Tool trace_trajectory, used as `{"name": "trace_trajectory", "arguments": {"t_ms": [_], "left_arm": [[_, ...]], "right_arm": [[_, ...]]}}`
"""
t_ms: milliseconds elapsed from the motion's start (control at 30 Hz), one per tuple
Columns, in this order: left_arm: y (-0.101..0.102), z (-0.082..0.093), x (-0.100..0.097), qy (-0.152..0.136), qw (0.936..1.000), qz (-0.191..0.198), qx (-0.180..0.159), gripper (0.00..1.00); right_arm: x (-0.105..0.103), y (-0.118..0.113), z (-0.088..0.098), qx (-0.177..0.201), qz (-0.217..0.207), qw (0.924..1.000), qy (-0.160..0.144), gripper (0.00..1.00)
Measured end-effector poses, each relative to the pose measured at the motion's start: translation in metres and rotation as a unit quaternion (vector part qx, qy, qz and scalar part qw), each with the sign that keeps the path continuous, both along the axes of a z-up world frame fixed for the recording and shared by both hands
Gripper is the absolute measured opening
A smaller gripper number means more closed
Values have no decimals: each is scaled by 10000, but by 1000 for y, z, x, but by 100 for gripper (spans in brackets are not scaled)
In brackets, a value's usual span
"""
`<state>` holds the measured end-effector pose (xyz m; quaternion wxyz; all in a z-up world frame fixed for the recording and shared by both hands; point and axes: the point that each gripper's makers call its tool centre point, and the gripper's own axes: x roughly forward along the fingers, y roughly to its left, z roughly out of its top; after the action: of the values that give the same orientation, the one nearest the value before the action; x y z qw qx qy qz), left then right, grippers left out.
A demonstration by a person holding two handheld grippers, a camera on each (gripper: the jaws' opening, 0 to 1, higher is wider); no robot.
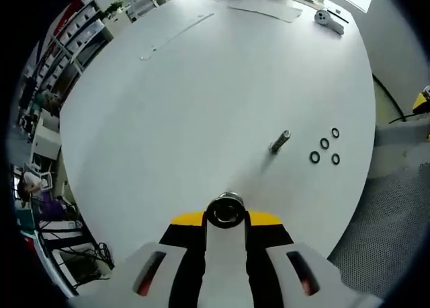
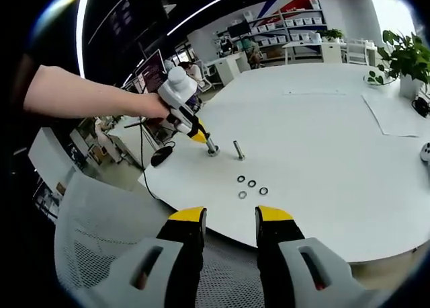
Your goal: Place the washer onto the threaded stud by aligning its center hole with the stud, sliding it down to the base, and recovering from edge contact or off-axis alignment until the washer reaches the visible bottom stop.
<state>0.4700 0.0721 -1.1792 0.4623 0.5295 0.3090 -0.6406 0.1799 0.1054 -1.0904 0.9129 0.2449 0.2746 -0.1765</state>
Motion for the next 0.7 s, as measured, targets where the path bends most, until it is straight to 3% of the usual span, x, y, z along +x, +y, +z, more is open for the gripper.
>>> {"name": "trace_trajectory", "arguments": {"t_ms": [433, 567, 700], "left_arm": [[-1, -28, -1, -36, 9996, -16, 296, 19], [-3, -44, 2, -44, 9994, 6, 332, 19], [-3, -44, 1, 4, 9995, 17, 322, 19]], "right_arm": [[-2, 0, -4, 10, 0, 9999, 120, 32], [-2, 1, -5, 7, 35, 9999, 158, 32], [-3, 1, -6, 14, 36, 9998, 184, 32]]}}
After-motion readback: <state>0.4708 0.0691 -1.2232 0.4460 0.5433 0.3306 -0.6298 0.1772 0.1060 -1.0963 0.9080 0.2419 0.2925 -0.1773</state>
